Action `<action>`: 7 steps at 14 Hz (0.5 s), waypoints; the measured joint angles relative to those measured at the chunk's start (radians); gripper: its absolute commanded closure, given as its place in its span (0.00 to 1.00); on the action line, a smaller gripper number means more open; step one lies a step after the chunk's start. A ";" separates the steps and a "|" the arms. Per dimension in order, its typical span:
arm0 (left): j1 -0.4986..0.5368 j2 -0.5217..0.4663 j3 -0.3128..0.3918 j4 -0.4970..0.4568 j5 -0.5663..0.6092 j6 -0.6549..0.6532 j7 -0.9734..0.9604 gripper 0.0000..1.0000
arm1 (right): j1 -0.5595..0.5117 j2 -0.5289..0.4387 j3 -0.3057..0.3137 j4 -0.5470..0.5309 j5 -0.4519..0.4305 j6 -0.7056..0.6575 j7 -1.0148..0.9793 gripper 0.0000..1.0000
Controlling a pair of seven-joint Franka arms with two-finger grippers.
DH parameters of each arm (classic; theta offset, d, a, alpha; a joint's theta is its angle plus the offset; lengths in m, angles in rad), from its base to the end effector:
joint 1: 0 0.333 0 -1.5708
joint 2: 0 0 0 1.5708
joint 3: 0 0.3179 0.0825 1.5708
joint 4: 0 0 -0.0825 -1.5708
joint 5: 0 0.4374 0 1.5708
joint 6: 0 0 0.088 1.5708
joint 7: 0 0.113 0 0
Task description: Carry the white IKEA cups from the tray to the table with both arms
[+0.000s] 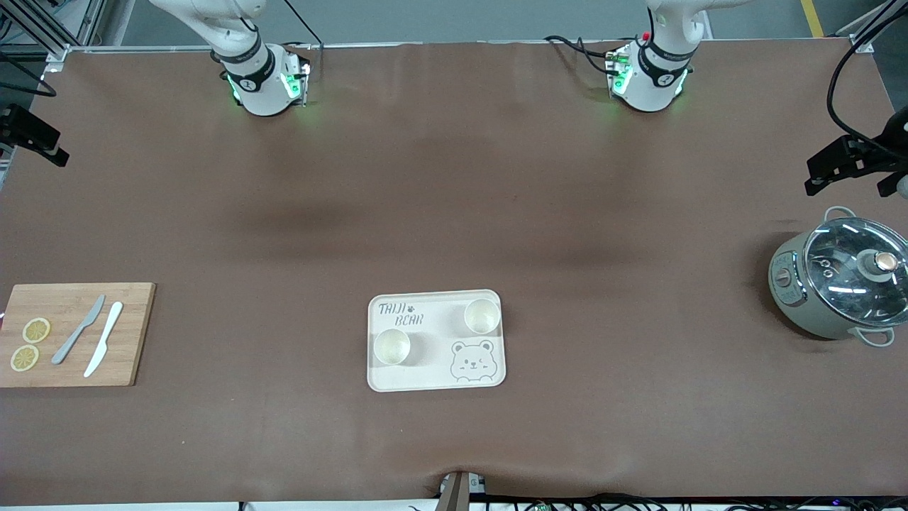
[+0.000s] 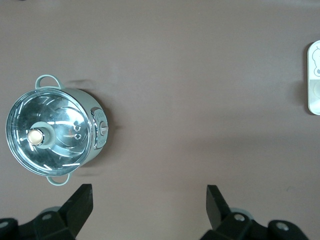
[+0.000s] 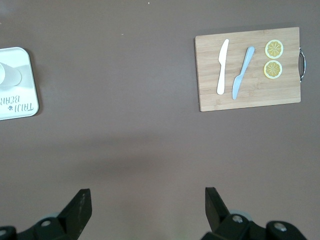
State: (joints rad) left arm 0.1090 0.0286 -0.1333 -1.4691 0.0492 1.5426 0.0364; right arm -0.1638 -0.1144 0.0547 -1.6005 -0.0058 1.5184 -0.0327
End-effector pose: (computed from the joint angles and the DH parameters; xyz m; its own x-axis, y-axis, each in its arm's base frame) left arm 0.6146 -0.0080 0.6540 0.9973 -0.0590 0.0435 -0.0569 -0.9973 -0.0469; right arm 0.5630 -0.0605 0.6673 0.9965 -0.0767 0.0317 -0.0772 -0.9969 0.0131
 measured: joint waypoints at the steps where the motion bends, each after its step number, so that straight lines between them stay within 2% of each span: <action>1: 0.000 0.000 0.000 0.000 0.000 -0.004 0.000 0.00 | 0.000 0.000 0.000 0.000 0.000 0.000 0.000 0.00; 7: 0.000 0.001 0.000 0.000 0.000 -0.025 0.003 0.00 | 0.000 0.002 0.000 0.000 0.000 0.000 0.000 0.00</action>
State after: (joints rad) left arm 0.1088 0.0299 -0.1338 -1.4692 0.0492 1.5180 0.0393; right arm -0.1638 -0.1120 0.0547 -1.6005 -0.0058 1.5184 -0.0327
